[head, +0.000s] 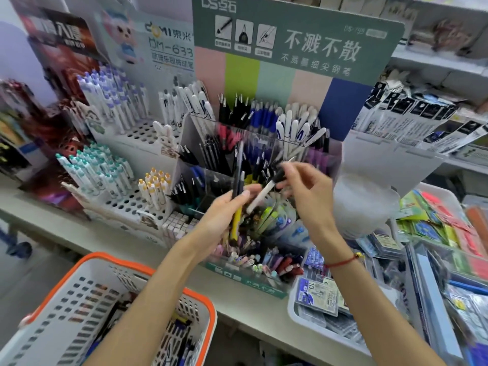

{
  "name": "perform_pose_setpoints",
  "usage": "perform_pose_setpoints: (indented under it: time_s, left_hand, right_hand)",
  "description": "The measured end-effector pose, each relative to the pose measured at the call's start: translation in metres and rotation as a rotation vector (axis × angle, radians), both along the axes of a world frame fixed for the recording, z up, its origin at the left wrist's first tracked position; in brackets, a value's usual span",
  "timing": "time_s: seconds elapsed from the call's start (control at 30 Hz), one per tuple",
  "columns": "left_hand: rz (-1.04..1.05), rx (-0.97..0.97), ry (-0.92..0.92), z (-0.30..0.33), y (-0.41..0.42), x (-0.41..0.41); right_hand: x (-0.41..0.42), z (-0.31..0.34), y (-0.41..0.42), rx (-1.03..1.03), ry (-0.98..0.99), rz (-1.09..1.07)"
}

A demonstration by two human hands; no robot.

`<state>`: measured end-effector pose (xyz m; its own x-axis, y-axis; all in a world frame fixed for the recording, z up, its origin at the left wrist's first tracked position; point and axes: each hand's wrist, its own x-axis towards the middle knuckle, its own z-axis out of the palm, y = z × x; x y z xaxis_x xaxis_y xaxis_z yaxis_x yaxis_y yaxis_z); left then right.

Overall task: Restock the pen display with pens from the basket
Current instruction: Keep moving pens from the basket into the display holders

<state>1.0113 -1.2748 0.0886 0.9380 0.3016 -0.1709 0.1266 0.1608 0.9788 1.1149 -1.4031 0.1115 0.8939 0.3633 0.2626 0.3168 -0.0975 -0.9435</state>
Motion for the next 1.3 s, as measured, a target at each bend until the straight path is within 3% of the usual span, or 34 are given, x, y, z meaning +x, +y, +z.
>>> perform_pose_setpoints:
  time_s: [0.07, 0.13, 0.3, 0.47, 0.63, 0.73, 0.9, 1.03, 1.13, 1.2, 1.3]
  left_hand:
    - [0.137, -0.015, -0.020, -0.004, 0.011, -0.002]
    - [0.229, -0.123, -0.027, -0.007, 0.022, -0.006]
    - [0.198, -0.327, -0.076, -0.009, 0.037, -0.013]
    - [0.124, -0.475, -0.077, -0.007, 0.037, -0.018]
    - [0.124, -0.546, -0.071, -0.002, 0.038, -0.024]
    - [0.119, -0.542, -0.056, -0.001, 0.037, -0.024]
    - [0.053, -0.342, 0.002, -0.001, 0.031, -0.017]
    - [0.047, -0.178, -0.001, 0.001, 0.024, -0.012]
    - [0.160, -0.039, 0.000, 0.004, 0.025, -0.008]
    - [0.247, -0.044, -0.005, 0.004, 0.031, -0.010]
    - [0.278, -0.113, -0.021, -0.001, 0.039, -0.015]
  right_hand:
    - [0.006, 0.006, 0.005, 0.123, -0.065, -0.146]
    - [0.012, 0.010, 0.012, 0.083, -0.228, -0.211]
    - [0.018, 0.006, 0.041, -0.211, -0.548, -0.131]
    - [0.023, -0.011, 0.056, -0.562, -0.758, -0.046]
    - [0.023, 0.001, 0.065, -0.731, -0.889, -0.043]
    - [0.008, 0.013, 0.063, -0.648, -0.834, -0.047]
    - [-0.022, 0.016, 0.056, -0.619, -0.279, 0.278]
    - [-0.018, 0.011, 0.044, -0.511, -0.099, 0.259]
    - [-0.013, 0.013, 0.038, -0.215, 0.003, 0.140]
    - [-0.005, 0.019, 0.035, -0.036, -0.035, -0.013]
    - [0.004, 0.023, 0.035, -0.013, -0.314, -0.196]
